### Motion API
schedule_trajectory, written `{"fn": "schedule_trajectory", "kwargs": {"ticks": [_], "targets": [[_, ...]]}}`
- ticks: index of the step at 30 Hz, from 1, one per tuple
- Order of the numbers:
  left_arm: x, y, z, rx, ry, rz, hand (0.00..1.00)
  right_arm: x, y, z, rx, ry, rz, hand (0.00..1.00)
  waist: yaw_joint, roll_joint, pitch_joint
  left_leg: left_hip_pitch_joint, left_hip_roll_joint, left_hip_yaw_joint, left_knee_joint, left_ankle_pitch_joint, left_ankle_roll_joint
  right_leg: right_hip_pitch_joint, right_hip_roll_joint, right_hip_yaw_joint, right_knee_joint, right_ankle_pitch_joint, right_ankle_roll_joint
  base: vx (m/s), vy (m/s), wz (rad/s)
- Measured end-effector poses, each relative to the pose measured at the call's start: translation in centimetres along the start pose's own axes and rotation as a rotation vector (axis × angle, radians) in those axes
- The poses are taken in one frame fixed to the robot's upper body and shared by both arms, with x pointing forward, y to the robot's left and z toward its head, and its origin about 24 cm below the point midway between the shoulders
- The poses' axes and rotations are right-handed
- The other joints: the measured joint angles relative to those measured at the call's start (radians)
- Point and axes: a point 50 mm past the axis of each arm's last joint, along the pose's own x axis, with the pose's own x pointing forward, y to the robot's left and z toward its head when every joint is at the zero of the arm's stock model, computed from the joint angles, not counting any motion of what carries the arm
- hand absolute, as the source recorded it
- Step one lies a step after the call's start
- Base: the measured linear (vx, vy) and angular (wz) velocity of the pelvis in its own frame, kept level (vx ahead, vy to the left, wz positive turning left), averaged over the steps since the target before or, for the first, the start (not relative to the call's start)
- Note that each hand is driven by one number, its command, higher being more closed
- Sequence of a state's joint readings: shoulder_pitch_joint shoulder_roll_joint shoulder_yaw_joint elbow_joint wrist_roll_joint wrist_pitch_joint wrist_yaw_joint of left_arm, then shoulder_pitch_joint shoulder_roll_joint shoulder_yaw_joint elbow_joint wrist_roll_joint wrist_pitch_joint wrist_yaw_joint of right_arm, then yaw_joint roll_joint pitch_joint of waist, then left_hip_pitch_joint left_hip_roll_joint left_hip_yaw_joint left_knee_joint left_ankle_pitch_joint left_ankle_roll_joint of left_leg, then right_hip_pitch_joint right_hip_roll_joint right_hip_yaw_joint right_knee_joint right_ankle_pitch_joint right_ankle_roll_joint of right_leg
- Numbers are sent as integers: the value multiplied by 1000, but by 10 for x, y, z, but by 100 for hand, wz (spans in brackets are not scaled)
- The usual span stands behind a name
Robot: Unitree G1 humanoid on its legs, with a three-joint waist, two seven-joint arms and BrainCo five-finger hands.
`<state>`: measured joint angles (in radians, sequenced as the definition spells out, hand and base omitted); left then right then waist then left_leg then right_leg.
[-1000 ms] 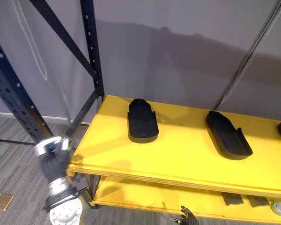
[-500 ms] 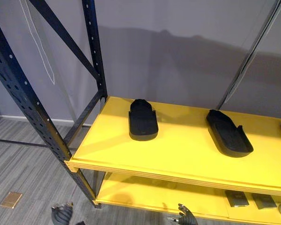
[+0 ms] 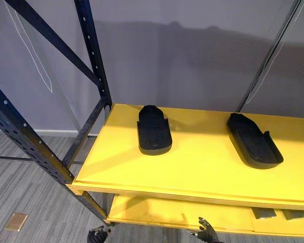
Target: Walk over and take plastic housings, then place them on the shelf
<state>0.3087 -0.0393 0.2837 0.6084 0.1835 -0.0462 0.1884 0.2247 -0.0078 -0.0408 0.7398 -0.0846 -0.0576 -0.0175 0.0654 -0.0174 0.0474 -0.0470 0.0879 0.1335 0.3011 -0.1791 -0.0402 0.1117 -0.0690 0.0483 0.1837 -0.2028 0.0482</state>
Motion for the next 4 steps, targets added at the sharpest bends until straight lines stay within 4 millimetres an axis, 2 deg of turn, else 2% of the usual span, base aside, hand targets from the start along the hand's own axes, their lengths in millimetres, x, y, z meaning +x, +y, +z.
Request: {"fn": "schedule_trajectory", "kwargs": {"ticks": [4], "targets": [[1,-1,-2,22,5,-24,0,0,-2,-4,11,18,-11,0,-3,4,-2,11,-2,1,-20,8,-1,0,-2,2,0,0,0,-26,-6,-3]]}}
